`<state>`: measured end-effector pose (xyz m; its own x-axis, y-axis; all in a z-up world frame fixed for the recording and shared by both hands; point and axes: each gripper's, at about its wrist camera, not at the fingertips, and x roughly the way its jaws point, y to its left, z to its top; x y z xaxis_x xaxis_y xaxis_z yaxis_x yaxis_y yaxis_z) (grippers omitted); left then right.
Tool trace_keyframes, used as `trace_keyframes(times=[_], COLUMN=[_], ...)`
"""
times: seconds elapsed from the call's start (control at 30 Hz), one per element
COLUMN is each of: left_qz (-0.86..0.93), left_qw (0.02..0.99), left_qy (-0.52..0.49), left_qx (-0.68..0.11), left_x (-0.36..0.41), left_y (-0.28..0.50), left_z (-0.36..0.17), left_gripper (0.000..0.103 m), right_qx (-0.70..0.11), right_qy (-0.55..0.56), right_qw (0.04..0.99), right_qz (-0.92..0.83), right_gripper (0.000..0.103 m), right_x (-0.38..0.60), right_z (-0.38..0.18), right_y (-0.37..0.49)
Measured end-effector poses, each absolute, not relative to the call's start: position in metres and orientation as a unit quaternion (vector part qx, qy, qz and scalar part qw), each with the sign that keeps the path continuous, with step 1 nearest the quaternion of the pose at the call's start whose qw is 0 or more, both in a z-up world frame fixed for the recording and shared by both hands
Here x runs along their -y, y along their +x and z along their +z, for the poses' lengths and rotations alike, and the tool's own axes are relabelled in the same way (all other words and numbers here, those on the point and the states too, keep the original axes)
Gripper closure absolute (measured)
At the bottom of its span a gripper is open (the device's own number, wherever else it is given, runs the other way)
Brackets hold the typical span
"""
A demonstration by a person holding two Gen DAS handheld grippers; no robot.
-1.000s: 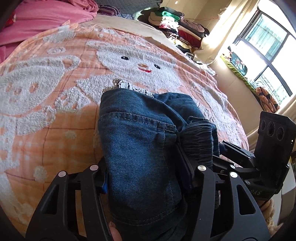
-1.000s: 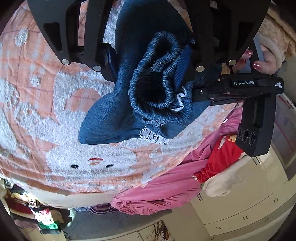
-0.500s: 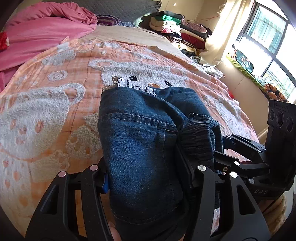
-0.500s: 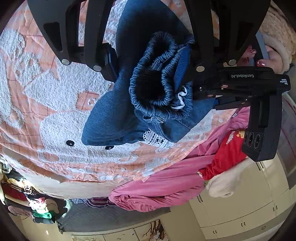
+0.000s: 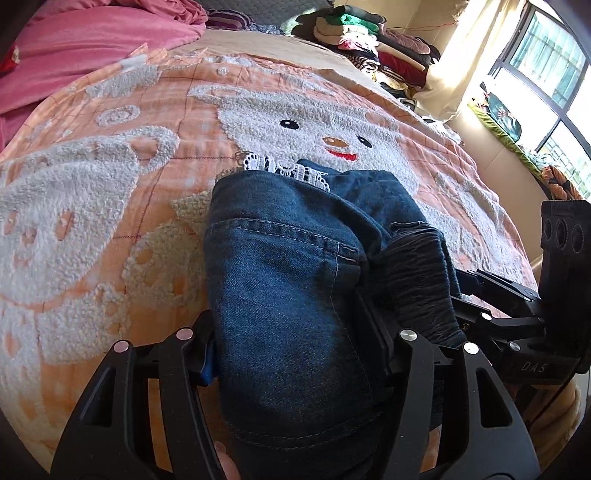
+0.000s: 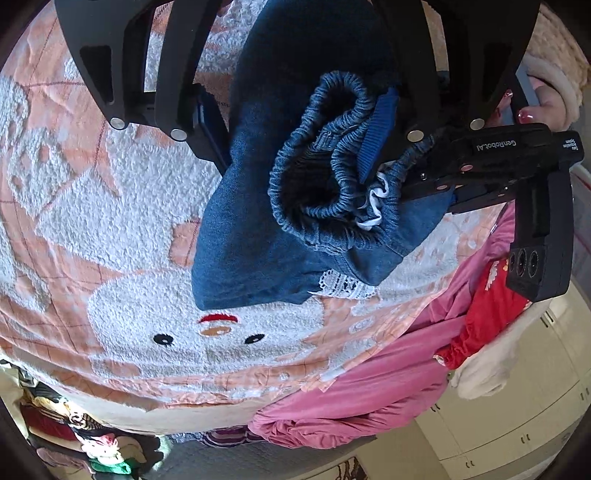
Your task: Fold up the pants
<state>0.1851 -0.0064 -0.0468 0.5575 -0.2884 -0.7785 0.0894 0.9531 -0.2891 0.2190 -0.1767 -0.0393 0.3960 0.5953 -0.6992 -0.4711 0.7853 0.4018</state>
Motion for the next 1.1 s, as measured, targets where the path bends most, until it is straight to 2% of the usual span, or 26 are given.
trace_keyframes(times=[0.07,0.27,0.3,0.33,0.37,0.63,0.73,0.87,1.1], left_qz=[-0.106,-0.096,-0.093,-0.089,-0.086,-0.07,-0.062,-0.055,-0.053], left_qw=[0.876,0.879,0.88,0.881,0.881,0.887,0.892,0.896,0.907], left_qy=[-0.11,-0.111,-0.109,-0.106,-0.106,-0.108,-0.11,-0.112,-0.108], left_qx=[-0.458,-0.454,-0.454,-0.453,-0.452,-0.443,-0.435,-0.425,-0.404], left_x=[0.005,0.0,-0.001,-0.001,-0.003,-0.012,-0.015,-0.019,-0.017], left_y=[0.184,0.174,0.171,0.169,0.167,0.145,0.134,0.117,0.09], left_z=[-0.048,-0.045,-0.043,-0.041,-0.04,-0.026,-0.02,-0.012,0.004], left_gripper=[0.044,0.034,0.033,0.031,0.029,0.023,0.019,0.013,0.01], right_qx=[-0.449,-0.445,-0.444,-0.444,-0.443,-0.438,-0.431,-0.421,-0.393], right_qy=[0.074,0.066,0.066,0.068,0.07,0.085,0.077,0.064,0.047], right_qw=[0.834,0.842,0.843,0.846,0.847,0.852,0.859,0.87,0.889], right_qz=[0.313,0.299,0.296,0.288,0.284,0.273,0.264,0.249,0.228], right_gripper=[0.03,0.029,0.026,0.018,0.016,0.016,0.007,0.006,0.006], right_x=[0.179,0.183,0.184,0.187,0.19,0.21,0.213,0.215,0.221], right_z=[-0.042,-0.038,-0.037,-0.036,-0.034,-0.023,-0.017,-0.01,0.003], right_y=[0.217,0.209,0.207,0.205,0.203,0.183,0.17,0.153,0.125])
